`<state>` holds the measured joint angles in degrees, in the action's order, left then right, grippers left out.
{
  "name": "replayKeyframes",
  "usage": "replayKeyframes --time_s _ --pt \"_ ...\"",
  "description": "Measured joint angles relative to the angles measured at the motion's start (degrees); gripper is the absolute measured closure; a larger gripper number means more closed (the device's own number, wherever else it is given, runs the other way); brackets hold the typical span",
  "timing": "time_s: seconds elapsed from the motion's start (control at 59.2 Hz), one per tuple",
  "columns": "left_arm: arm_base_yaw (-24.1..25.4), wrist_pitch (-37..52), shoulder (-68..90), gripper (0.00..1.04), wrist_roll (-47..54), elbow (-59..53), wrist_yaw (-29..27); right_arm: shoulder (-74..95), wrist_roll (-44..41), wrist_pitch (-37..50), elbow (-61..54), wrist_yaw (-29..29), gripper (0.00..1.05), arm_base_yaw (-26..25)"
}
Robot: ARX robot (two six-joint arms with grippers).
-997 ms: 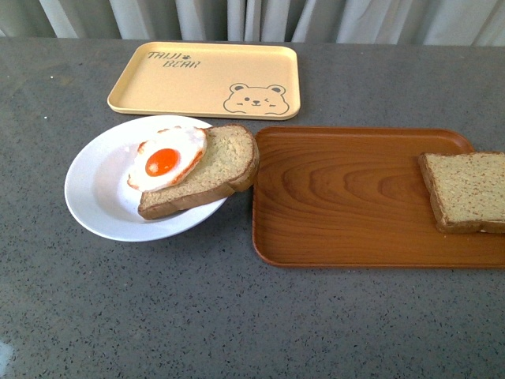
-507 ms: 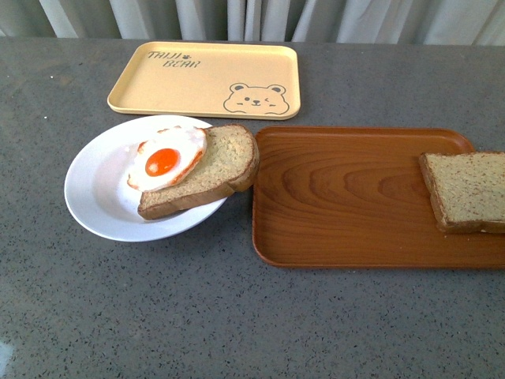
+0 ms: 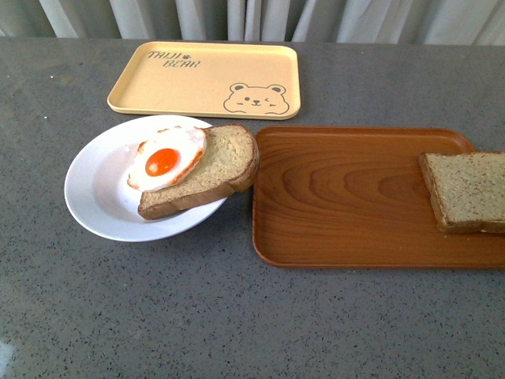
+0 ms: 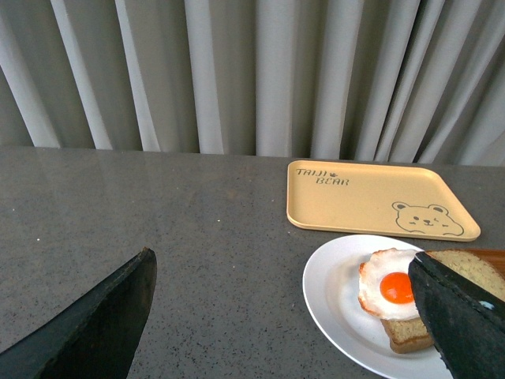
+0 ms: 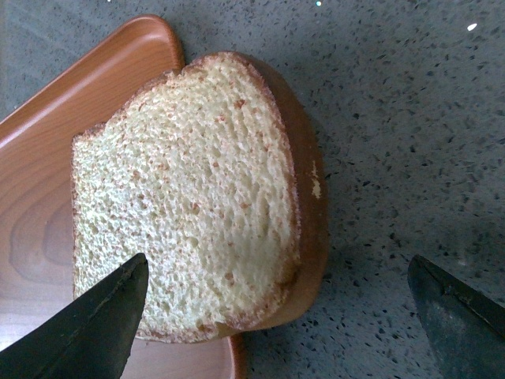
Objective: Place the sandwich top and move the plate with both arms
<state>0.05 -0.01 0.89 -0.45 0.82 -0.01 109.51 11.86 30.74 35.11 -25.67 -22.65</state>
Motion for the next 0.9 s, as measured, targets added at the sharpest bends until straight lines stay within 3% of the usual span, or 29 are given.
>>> replayKeyframes --time_s 0.355,0.473,0.558,0.896 --pt "0.0 0.0 0.0 0.09 0.0 0.0 0.0 2.3 3.7 2.9 0.4 1.7 0.11 2.2" --pt "0.0 0.0 0.0 0.09 0.0 0.0 0.0 2.6 4.0 3.0 0.4 1.7 0.28 2.5" --pt "0.0 0.0 0.0 0.09 0.0 0.0 0.0 2.6 4.1 3.0 0.4 1.6 0.47 2.7" --pt "0.0 0.0 0.0 0.09 0.0 0.0 0.0 -5.4 5.4 0.8 -1.5 -0.7 0.96 1.6"
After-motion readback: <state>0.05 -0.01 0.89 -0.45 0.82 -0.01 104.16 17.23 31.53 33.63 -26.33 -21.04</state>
